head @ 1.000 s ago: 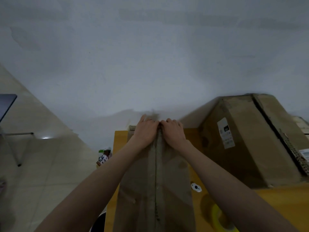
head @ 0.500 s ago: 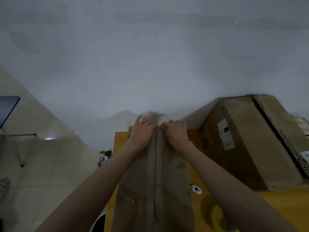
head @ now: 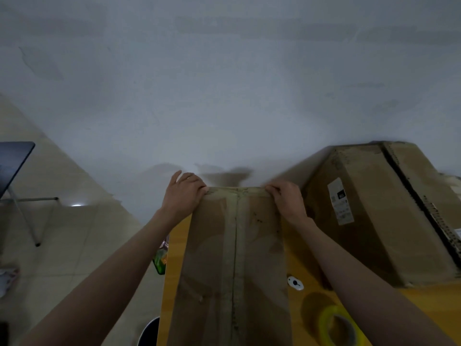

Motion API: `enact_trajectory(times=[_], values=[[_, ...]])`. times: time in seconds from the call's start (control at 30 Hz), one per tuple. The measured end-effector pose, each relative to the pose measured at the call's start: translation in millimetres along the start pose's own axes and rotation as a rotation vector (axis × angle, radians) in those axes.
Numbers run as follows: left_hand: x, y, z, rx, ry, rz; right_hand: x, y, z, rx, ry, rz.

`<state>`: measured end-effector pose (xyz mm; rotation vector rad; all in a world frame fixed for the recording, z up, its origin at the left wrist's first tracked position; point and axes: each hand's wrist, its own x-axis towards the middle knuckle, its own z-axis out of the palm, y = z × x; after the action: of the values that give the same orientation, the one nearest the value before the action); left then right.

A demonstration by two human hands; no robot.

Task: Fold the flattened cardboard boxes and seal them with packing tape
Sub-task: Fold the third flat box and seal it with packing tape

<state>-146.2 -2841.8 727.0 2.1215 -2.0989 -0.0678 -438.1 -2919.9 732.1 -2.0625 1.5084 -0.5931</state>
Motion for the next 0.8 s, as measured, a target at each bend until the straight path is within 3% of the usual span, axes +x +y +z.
enact_trajectory(times=[0.23,0.33,0.47,0.67,0.8], values=[[-10,14,17,-0.519,0.192,-0.339,-5,8,-3,0.186,0.094,0.194],[-14,28,26,-0.642,0.169,-0.491,-8,3,1,0.202,0.137,0.26],[-18,32,32,-0.587,0.108,-0.497,-20,-3,12,0.185,0.127,0.324],[-20,33,35,-0.531,-0.125,-0.51,-29,-7,23,0.186,0.041,0.394],[-15,30,31,-0.591,-0.004,-0.395,-22,-2,11,0.272,-0.038,0.435]])
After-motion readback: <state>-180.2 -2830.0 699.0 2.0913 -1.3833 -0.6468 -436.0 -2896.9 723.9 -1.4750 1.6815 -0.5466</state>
